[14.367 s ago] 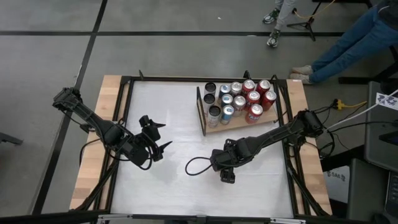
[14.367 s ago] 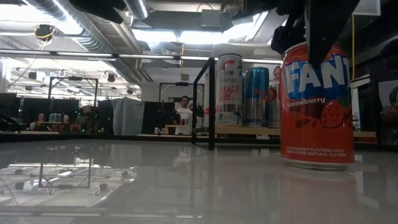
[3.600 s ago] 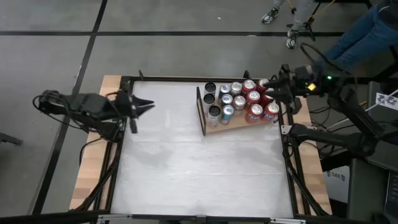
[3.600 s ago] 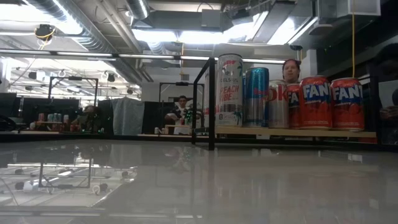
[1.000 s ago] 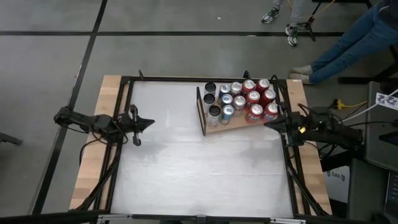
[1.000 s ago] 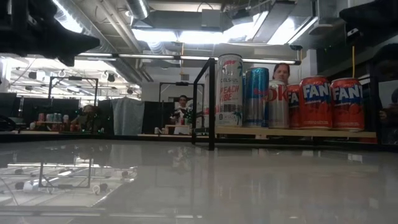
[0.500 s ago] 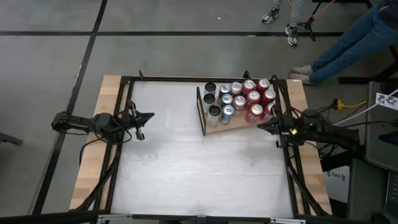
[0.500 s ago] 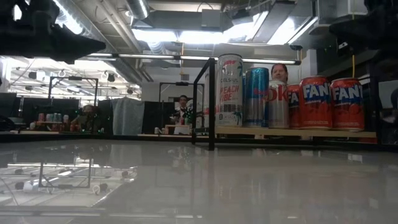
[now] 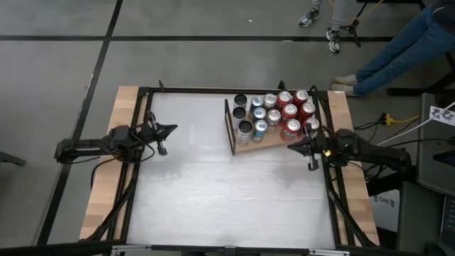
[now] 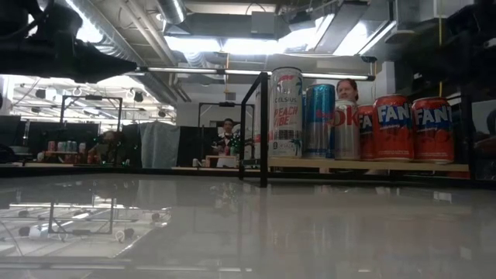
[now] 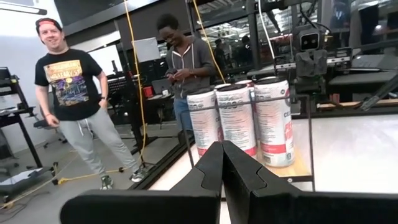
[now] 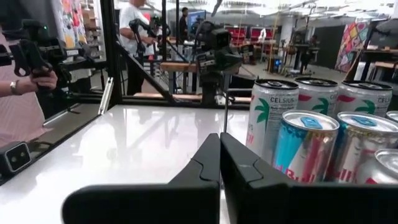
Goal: Place canned beverage on shelf
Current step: Return to Home Position
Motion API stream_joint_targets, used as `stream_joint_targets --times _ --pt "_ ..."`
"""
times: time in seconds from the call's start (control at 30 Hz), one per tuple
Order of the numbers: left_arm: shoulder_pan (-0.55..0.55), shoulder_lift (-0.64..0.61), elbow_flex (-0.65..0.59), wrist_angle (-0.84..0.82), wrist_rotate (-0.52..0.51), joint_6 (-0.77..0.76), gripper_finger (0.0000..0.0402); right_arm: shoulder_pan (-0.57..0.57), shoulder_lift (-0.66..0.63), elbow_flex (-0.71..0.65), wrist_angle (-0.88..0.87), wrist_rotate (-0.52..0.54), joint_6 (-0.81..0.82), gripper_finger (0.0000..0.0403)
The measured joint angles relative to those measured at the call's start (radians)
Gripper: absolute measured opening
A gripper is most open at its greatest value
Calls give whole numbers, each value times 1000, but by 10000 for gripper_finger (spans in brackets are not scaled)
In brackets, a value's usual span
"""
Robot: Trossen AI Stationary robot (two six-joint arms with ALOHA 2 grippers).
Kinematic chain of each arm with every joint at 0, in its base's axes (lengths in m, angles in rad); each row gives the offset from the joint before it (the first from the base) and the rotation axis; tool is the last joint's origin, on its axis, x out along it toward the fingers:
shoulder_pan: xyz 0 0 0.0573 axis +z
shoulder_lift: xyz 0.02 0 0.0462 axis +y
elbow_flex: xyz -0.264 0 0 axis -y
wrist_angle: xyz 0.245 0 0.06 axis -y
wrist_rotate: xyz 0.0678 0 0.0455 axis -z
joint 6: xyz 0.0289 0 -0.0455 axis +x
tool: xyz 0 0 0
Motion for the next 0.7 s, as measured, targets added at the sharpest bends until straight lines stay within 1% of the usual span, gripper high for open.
stream_joint_targets --times 0.17,0.37,0.43,0.53,0.6,0.7 --pt "53 0 0 -11 43 0 0 0 0 -59 73 26 0 1" --pt "109 0 0 -36 96 -3 0 0 3 -59 73 29 -27 1" --pt "123 0 0 -46 114 -4 0 0 11 -59 67 56 -27 1" --pt "138 1 0 -74 124 -22 0 0 20 -59 53 130 -27 1" --pt "146 2 0 -76 159 -26 0 0 21 -59 46 168 -26 1" --pt "154 3 0 -87 216 -23 0 0 21 -59 43 182 -25 1"
